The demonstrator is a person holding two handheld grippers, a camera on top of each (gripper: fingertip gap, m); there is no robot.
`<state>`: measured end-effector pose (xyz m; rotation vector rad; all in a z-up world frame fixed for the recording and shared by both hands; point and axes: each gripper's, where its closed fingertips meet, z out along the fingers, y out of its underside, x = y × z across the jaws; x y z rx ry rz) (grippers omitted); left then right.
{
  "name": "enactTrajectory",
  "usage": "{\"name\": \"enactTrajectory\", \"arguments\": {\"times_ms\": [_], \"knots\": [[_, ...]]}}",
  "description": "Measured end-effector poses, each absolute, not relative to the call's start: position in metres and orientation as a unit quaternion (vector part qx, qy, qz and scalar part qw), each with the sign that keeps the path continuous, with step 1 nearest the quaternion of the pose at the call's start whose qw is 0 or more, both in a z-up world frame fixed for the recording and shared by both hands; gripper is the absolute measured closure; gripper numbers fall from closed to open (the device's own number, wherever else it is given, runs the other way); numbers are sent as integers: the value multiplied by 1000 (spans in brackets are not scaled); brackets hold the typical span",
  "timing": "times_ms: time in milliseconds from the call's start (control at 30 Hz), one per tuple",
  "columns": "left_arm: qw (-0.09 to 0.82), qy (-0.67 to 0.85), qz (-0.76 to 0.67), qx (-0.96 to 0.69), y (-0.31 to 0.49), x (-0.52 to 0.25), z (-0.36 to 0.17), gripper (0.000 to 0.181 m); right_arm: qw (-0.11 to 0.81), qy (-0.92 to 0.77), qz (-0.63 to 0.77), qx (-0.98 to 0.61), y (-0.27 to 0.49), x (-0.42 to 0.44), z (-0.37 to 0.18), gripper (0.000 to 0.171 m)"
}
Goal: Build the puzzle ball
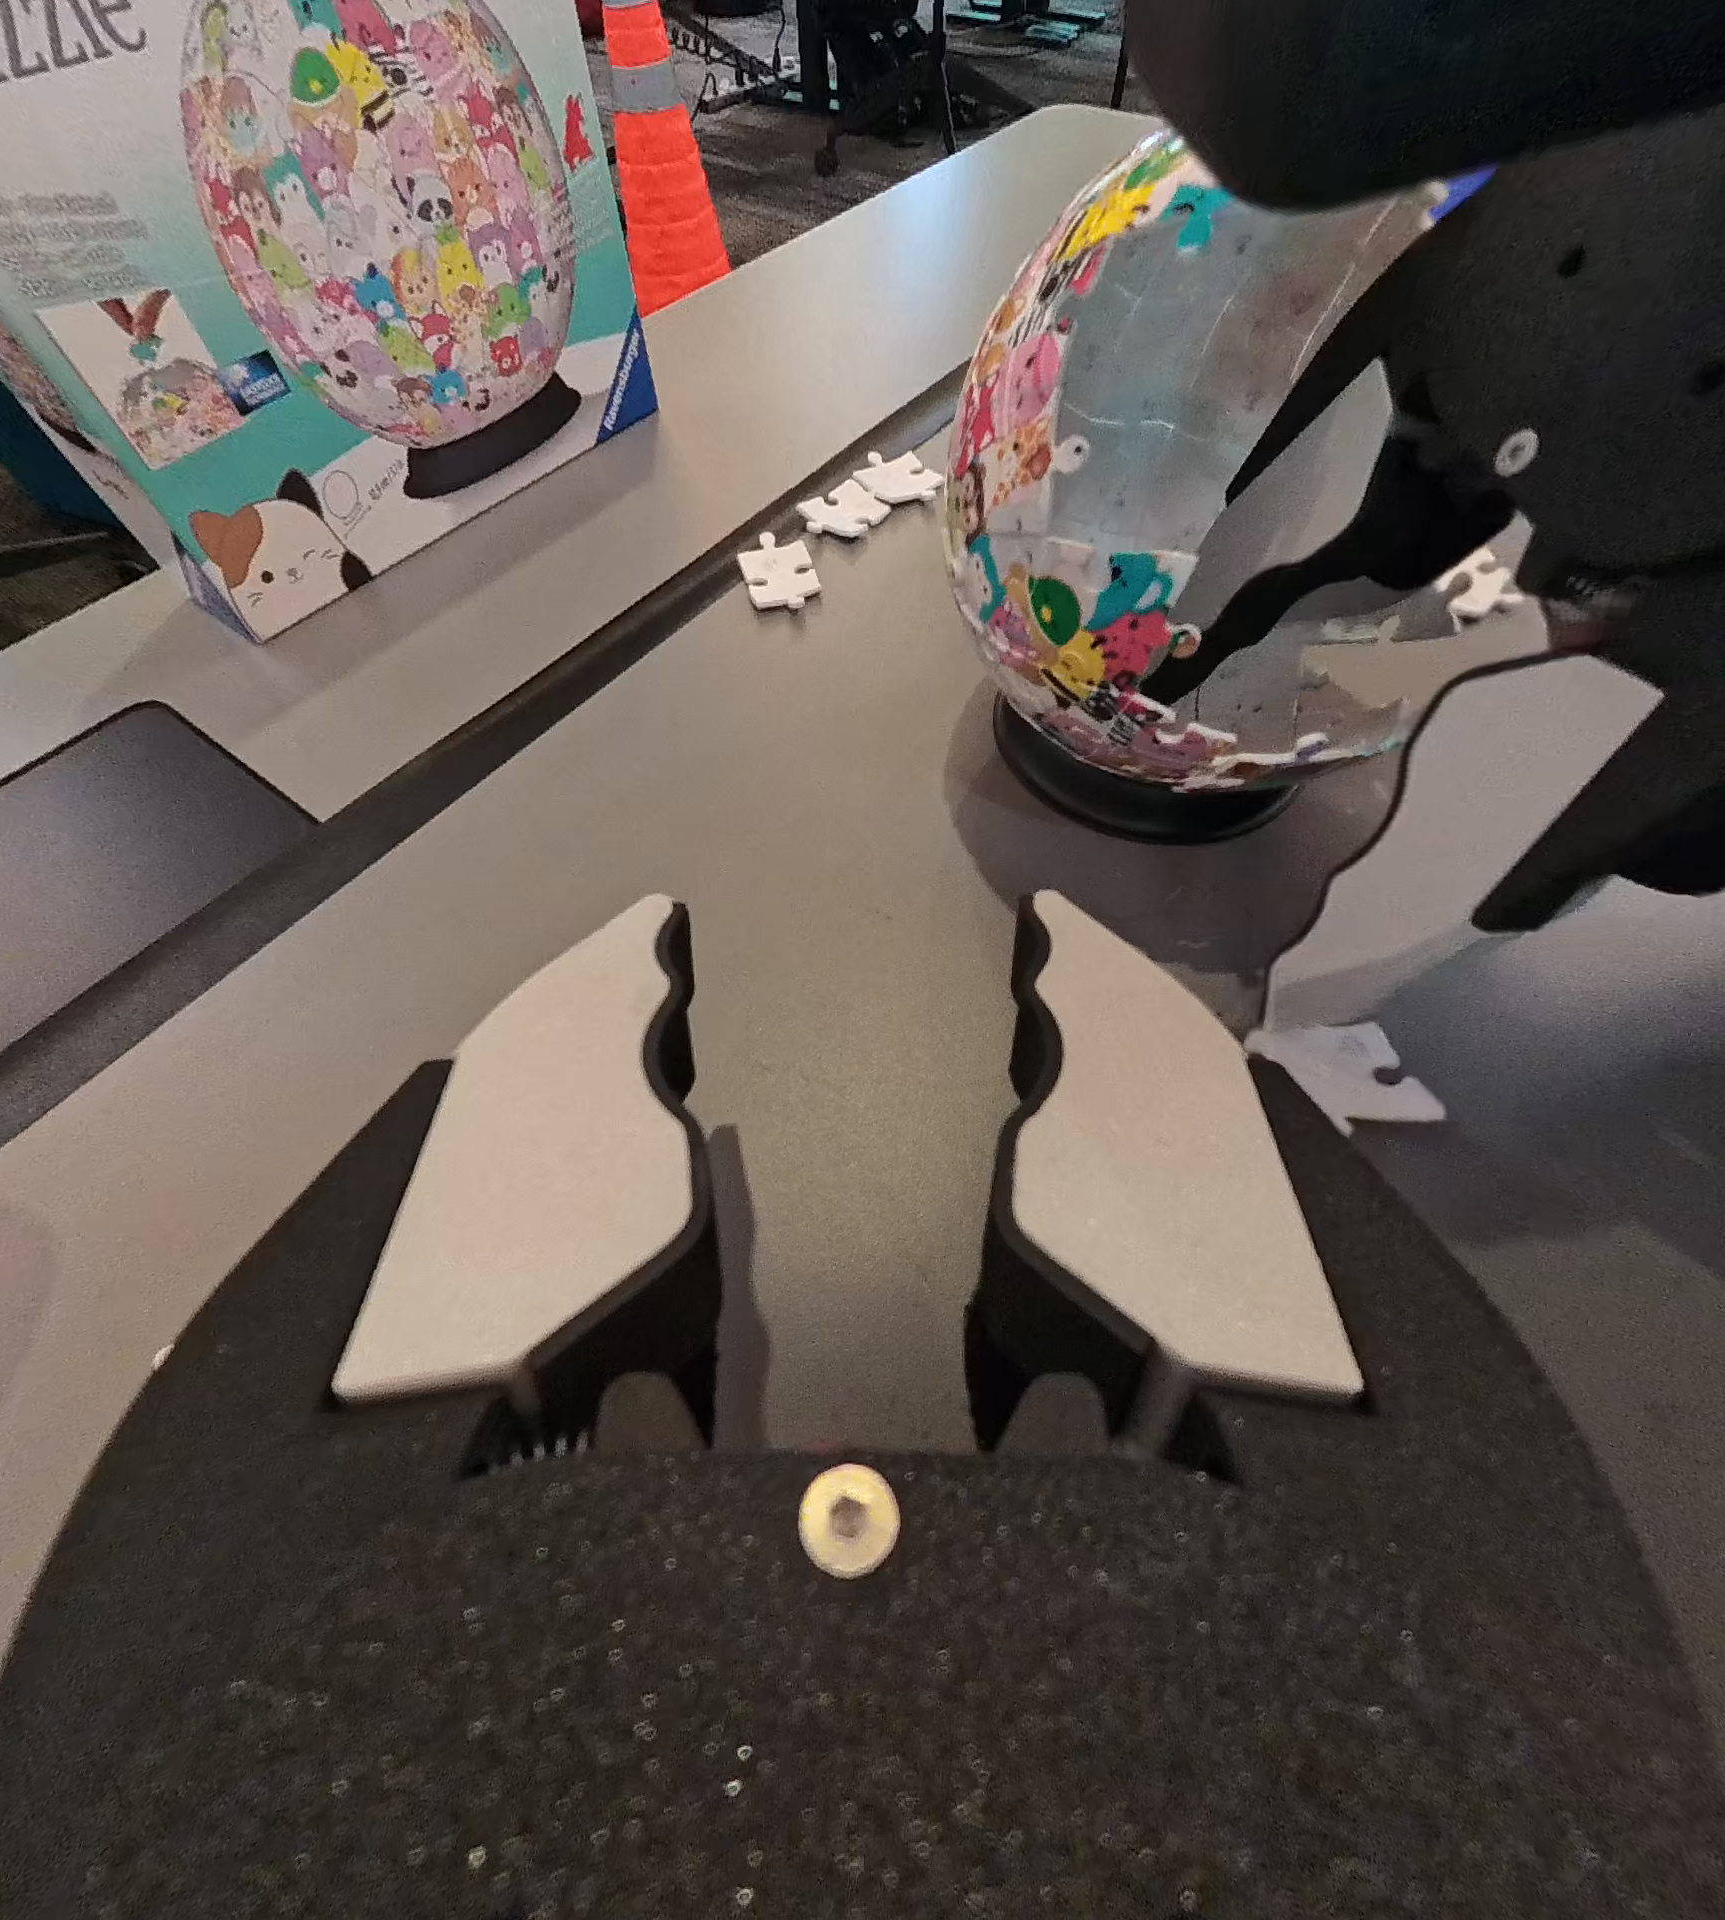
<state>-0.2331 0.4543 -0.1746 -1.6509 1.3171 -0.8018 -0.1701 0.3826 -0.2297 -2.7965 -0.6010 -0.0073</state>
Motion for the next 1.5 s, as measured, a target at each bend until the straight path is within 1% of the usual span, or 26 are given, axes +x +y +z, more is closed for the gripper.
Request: {"name": "enactTrajectory", "arguments": {"times_ms": [167,567,600,700,833,933,1067,1133,1200,1267,1367,1500], "knots": [[427,527,-321,-661,454,-233,-175,123,130,-227,2,-965,376,-176,-229,76],[428,529,-319,-660,454,-233,-175,123,135,-236,64,-960,366,-194,-213,80],[428,529,-319,-660,454,-233,-175,123,136,-237,68,-960,365,-196,-212,81],[427,529,-318,-660,454,-233,-175,123,149,-234,63,-959,366,-195,-206,93],[426,531,-317,-660,454,-233,-176,123,160,-225,62,-959,369,-189,-204,88],[426,531,-316,-661,453,-232,-176,123,145,-213,74,-963,369,-187,-210,80],[424,535,-314,-660,453,-232,-177,122,141,-202,95,-964,369,-189,-209,82],[421,538,-313,-660,451,-232,-178,123,157,-208,103,-960,368,-190,-201,85],[420,541,-310,-659,450,-231,-179,123,185,-221,108,-951,366,-189,-192,94],[418,544,-308,-659,449,-231,-180,124,211,-225,93,-947,362,-182,-184,112],[412,550,-306,-659,447,-229,-183,126,259,-229,103,-933,355,-182,-170,105],[405,552,-309,-660,446,-229,-184,127,309,-217,112,-919,351,-181,-152,114]]}}
